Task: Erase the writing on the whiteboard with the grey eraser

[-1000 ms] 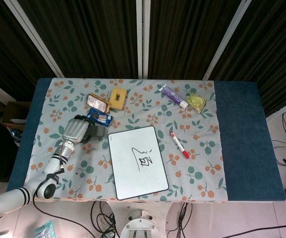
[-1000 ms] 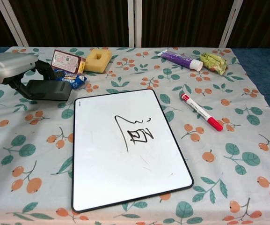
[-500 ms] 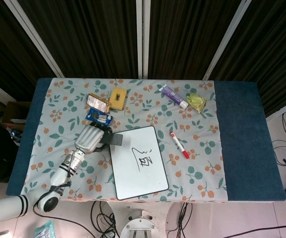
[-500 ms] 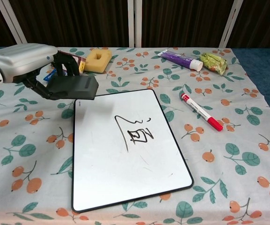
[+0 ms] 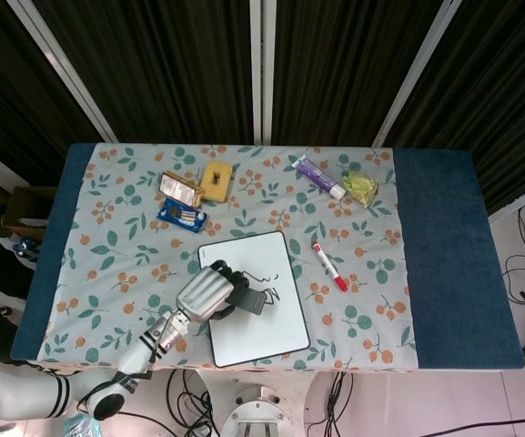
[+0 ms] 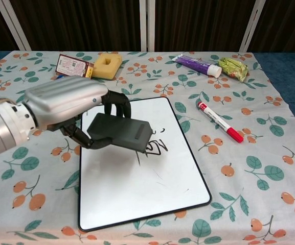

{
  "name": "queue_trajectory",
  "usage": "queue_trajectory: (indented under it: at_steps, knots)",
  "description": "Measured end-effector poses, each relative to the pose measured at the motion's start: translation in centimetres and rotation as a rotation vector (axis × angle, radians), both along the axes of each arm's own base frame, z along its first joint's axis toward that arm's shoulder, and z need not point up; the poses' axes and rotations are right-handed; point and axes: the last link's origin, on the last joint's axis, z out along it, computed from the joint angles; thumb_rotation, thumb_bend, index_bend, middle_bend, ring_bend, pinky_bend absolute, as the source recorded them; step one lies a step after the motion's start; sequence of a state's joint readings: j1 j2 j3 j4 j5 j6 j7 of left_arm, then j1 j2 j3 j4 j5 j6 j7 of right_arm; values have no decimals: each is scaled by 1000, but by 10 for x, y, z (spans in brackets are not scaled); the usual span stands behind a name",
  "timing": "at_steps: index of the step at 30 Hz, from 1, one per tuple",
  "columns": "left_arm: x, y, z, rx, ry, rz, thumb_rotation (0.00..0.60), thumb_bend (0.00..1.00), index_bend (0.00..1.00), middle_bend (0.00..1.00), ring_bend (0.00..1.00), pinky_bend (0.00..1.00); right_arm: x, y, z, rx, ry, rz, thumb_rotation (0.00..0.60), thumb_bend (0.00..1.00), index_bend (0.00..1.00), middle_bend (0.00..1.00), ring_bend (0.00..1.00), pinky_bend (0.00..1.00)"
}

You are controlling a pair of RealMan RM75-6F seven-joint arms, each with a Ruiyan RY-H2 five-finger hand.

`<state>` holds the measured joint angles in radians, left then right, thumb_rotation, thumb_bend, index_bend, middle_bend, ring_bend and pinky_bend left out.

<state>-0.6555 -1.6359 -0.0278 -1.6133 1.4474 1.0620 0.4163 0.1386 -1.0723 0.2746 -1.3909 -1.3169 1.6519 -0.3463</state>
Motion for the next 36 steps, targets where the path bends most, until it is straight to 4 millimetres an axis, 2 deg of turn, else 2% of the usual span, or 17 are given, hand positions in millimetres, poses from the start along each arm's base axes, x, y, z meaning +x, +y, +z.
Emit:
queue_trajectory:
  at_steps: [8, 17, 28, 36]
  knots:
    - [12, -30, -20, -47, 6, -79, 600, 422, 568, 592, 500, 294, -6, 0, -2, 5, -7, -10, 600, 372, 0, 0, 0, 0]
    - [15, -39, -41, -49, 62, -126, 600, 427, 571, 594, 504, 290, -7, 0, -4, 9, -13, -11, 600, 371, 0, 0, 0, 0]
    - [14, -23, -55, -26, 111, -94, 600, 431, 581, 602, 510, 289, -7, 0, -4, 11, -16, -10, 600, 371, 0, 0, 0, 0]
    - [14, 10, -52, 39, 134, -61, 600, 443, 582, 603, 511, 289, -6, 0, -3, 7, -17, -11, 600, 371, 0, 0, 0, 0]
